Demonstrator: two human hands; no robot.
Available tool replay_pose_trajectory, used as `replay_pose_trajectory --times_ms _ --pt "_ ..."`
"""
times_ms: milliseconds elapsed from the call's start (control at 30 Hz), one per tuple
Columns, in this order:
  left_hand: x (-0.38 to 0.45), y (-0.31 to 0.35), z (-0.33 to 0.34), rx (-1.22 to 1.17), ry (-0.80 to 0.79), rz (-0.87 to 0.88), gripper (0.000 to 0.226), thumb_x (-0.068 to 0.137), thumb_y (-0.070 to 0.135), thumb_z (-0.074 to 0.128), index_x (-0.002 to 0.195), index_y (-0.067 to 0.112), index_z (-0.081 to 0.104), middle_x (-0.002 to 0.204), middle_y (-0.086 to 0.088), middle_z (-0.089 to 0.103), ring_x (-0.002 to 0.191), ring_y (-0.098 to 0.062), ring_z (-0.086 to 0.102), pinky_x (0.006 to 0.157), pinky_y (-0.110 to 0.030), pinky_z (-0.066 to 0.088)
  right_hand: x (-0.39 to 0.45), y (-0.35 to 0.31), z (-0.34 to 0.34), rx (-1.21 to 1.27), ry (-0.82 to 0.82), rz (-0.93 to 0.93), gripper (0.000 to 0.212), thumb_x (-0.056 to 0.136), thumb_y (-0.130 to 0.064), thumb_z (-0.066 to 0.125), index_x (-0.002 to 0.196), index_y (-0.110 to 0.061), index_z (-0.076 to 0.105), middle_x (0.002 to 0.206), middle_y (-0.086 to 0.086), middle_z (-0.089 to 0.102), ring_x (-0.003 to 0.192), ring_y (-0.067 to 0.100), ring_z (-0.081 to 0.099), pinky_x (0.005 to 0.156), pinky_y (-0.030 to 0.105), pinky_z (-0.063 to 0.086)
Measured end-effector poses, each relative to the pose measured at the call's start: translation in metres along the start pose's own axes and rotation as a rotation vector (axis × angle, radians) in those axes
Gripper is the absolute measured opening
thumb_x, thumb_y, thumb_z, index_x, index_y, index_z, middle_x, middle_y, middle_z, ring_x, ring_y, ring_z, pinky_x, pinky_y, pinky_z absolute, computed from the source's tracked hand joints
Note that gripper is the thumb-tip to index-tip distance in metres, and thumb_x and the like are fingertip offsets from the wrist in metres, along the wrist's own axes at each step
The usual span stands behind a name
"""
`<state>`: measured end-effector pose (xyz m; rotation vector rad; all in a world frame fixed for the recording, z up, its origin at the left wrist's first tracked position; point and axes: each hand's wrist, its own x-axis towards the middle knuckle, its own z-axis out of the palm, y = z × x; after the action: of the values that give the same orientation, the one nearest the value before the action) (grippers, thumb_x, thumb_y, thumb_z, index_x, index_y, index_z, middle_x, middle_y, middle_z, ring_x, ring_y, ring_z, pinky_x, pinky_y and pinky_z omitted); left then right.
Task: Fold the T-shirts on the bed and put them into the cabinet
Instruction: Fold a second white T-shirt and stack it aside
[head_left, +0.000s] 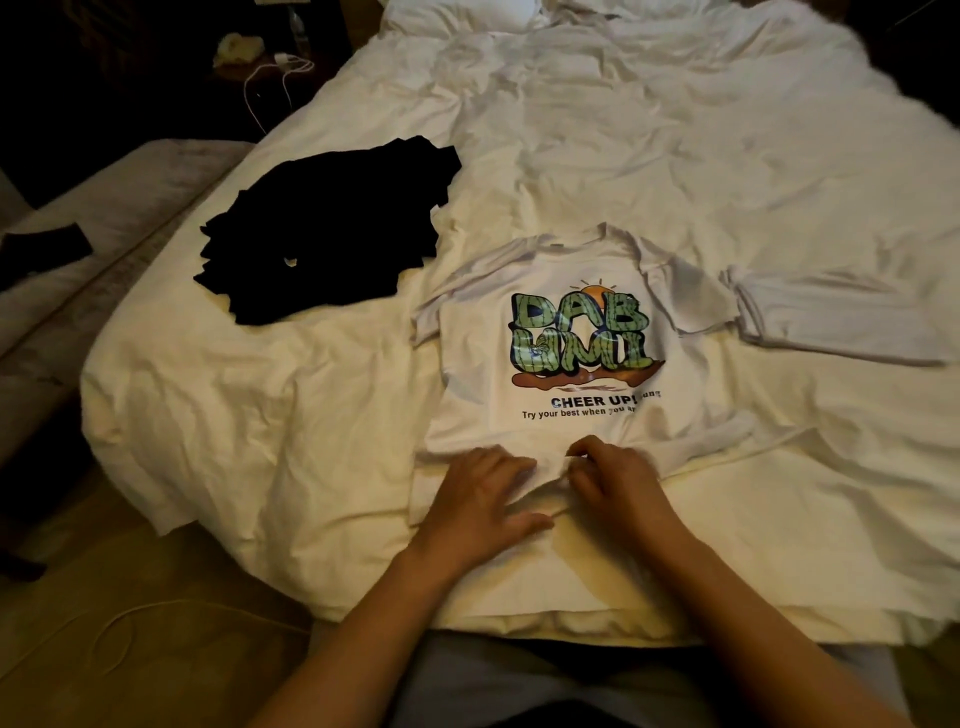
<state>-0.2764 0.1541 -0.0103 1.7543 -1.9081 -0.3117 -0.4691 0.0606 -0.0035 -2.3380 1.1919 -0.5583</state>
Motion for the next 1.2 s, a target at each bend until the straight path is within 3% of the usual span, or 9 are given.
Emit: replay_pose_trajectory --times_ms 133,367,500,600,733,867,967,1100,1200 --pt "0.000 -0.008 0.010 -0.017 0.090 0.006 0.024 0.089 0.035 0.058 0.095 0.017 0.072 0.087 0.000 0.069 0.082 -0.022 0.064 0.074 -0.031 0.043 -0.015 0.015 0.001 -0.152 0.051 -0.129 0.036 0.069 -0.027 0.073 0.102 -0.018 0.066 0.096 0.000 0.065 0.090 0.027 0.061 0.079 0.036 0.039" --pt "-0.011 -0.007 -0.014 -0.271 0.014 -0.207 0.013 0.089 0.030 0.075 0.096 0.020 0.073 0.073 0.011 0.067 0.075 -0.001 0.062 0.065 -0.014 0.041 -0.034 0.052 -0.027 -0.311 0.298 -0.113 0.027 0.088 -0.025 0.050 0.099 -0.013 0.072 0.091 0.006 0.058 0.084 0.030 0.051 0.071 0.038 0.038" --pt "-0.010 -0.001 -0.019 -0.312 0.009 -0.259 0.010 0.087 0.030 0.076 0.087 0.022 0.072 0.058 0.008 0.060 0.059 -0.008 0.056 0.058 -0.017 0.037 -0.032 0.056 -0.040 -0.195 0.267 -0.178 0.025 0.089 -0.020 0.049 0.093 -0.011 0.071 0.090 0.005 0.064 0.089 0.024 0.052 0.080 0.037 0.039" --pt "-0.002 -0.001 -0.019 -0.218 -0.034 -0.269 0.013 0.092 0.037 0.070 0.086 0.026 0.069 0.058 0.008 0.058 0.059 -0.007 0.053 0.058 -0.023 0.037 -0.030 0.047 -0.050 -0.070 0.196 -0.141 0.029 0.085 -0.021 0.042 0.090 -0.010 0.068 0.079 0.005 0.062 0.081 0.014 0.045 0.076 0.023 0.027" --pt "0.007 0.005 -0.002 0.111 -0.112 -0.269 0.017 0.098 0.034 0.058 0.095 0.018 0.065 0.083 -0.003 0.068 0.084 -0.022 0.062 0.069 -0.036 0.044 -0.028 0.055 -0.048 -0.148 0.149 -0.077 0.031 0.088 -0.029 0.052 0.112 -0.015 0.066 0.101 0.003 0.064 0.099 0.025 0.056 0.085 0.031 0.034" --pt "0.011 0.024 0.019 0.105 -0.023 -0.082 0.029 0.091 0.028 0.049 0.111 0.016 0.067 0.100 -0.001 0.065 0.094 -0.023 0.058 0.077 -0.036 0.047 -0.037 0.068 -0.057 -0.171 0.305 -0.002 0.041 0.075 -0.037 0.078 0.107 -0.012 0.067 0.109 0.007 0.063 0.108 0.028 0.053 0.088 0.039 0.040" --pt "0.021 0.047 0.034 0.073 -0.031 0.096 0.038 0.088 0.043 0.056 0.114 0.019 0.068 0.106 0.003 0.065 0.099 -0.017 0.057 0.083 -0.031 0.043 -0.048 0.078 -0.067 -0.058 0.238 0.010 0.056 0.069 -0.039 0.088 0.114 -0.016 0.065 0.113 0.001 0.063 0.111 0.023 0.054 0.092 0.038 0.045" --pt "0.043 0.071 0.052 0.077 -0.022 0.234 0.033 0.084 0.045 0.062 0.105 0.021 0.070 0.097 0.005 0.065 0.093 -0.016 0.059 0.081 -0.028 0.039 -0.050 0.093 -0.082 0.046 0.182 0.008 0.036 0.078 -0.020 0.077 0.112 -0.012 0.068 0.116 -0.002 0.064 0.115 0.018 0.052 0.097 0.039 0.048" --pt "0.057 0.080 0.061 0.081 -0.051 0.232 0.038 0.081 0.045 0.065 0.110 0.021 0.068 0.100 0.004 0.066 0.093 -0.017 0.059 0.078 -0.028 0.040 -0.043 0.109 -0.087 -0.035 0.194 0.030 0.042 0.071 -0.010 0.060 0.111 -0.009 0.070 0.119 0.006 0.066 0.115 0.027 0.053 0.095 0.045 0.049"
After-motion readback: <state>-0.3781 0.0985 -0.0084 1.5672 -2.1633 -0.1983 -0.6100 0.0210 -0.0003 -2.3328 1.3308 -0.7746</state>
